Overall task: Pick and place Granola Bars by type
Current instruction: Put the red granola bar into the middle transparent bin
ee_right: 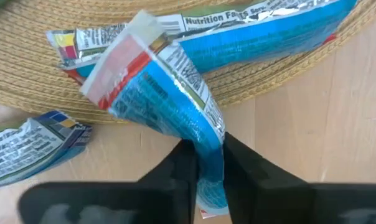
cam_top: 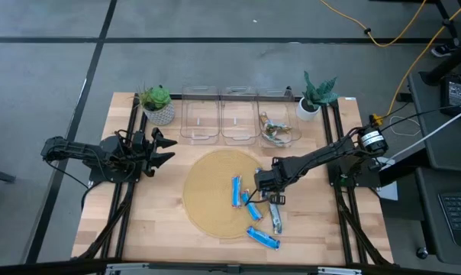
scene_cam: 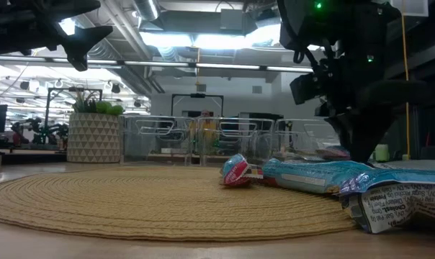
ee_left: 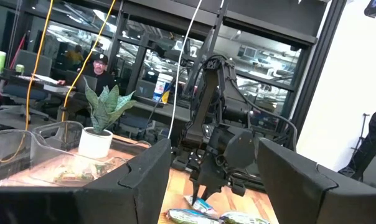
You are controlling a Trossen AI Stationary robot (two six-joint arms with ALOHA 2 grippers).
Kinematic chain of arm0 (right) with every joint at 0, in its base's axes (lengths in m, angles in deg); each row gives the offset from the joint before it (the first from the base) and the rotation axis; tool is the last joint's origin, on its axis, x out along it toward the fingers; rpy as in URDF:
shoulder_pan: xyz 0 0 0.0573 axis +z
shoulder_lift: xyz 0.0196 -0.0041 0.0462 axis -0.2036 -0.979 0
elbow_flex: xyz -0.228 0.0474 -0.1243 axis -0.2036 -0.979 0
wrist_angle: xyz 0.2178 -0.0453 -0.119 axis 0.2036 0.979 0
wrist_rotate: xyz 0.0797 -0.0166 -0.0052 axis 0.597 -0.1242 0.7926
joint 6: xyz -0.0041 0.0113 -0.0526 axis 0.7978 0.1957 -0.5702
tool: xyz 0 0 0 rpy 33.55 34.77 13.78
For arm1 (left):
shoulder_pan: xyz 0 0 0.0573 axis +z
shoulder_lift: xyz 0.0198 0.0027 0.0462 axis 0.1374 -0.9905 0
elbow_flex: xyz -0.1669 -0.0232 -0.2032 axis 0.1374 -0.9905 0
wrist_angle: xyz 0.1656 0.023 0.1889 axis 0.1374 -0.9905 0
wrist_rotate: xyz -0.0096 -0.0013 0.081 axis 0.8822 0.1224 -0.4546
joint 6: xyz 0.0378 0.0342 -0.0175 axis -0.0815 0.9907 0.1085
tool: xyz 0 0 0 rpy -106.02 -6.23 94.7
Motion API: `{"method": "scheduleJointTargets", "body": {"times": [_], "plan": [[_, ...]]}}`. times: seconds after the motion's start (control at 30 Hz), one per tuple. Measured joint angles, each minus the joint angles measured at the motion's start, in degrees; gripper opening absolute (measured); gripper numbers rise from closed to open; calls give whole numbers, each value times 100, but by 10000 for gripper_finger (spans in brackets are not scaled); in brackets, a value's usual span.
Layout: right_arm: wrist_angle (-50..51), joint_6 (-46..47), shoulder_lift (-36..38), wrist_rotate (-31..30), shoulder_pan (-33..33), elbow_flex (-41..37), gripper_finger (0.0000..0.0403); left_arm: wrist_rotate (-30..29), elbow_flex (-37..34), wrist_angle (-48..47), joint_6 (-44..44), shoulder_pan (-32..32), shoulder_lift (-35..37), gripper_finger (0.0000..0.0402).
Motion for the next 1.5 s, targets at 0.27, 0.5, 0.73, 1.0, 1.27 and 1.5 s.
{"method": "scheduleJointTargets", "body": {"times": [0.27,0.5,0.73,1.0,1.27,1.5], "plan": [[325,29,219,84,0,254,57,0,0,-2,0,0,0,226],[639,416,714,-262,0,663,46,0,0,-7,0,0,0,226],[838,835,1267,-680,0,1073,48,-2,0,-7,0,0,0,226],[908,1060,1704,-1168,0,1478,43,0,0,-6,0,0,0,226],[931,1011,1799,-1573,0,1939,43,-1,0,-4,-1,-1,0,226],[931,863,1795,-1585,-169,2204,43,0,0,-6,0,-1,0,226]]}}
